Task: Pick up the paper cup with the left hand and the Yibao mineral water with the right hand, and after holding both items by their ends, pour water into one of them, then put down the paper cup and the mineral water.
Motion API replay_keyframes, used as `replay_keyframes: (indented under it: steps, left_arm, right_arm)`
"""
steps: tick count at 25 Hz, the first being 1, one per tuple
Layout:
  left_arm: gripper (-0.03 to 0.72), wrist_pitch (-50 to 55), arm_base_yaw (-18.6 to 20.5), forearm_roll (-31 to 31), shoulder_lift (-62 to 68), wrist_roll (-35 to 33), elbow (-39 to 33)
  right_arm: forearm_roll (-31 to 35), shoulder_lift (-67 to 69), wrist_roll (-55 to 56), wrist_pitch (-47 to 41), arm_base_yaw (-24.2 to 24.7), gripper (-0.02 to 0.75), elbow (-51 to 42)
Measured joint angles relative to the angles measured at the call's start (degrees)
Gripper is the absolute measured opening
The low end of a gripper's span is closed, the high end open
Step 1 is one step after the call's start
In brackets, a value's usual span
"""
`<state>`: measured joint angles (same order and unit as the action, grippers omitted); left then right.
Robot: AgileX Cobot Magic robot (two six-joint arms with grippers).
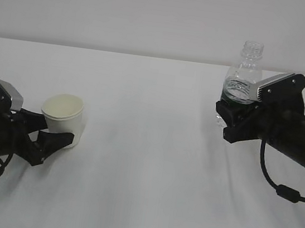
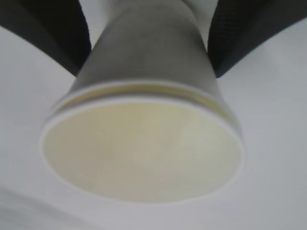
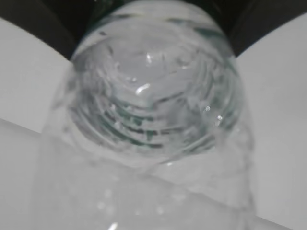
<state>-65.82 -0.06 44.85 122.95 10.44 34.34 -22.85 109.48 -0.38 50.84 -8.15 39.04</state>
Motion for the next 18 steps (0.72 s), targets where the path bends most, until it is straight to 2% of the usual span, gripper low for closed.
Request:
replay_keyframes:
  steps: [9,18]
  left_arm:
    - [0.529,0.0,0.0,0.1,0.0,1.0,0.0]
    - [0.605,-0.6,-0.8,0.1,3.7,4.7,1.8]
  right_arm:
    - [0.0,0.0,0.0,0.0,0.0,0.452,0.0]
    - [0.0,0.0,0.0,0.0,0.0,0.452,0.0]
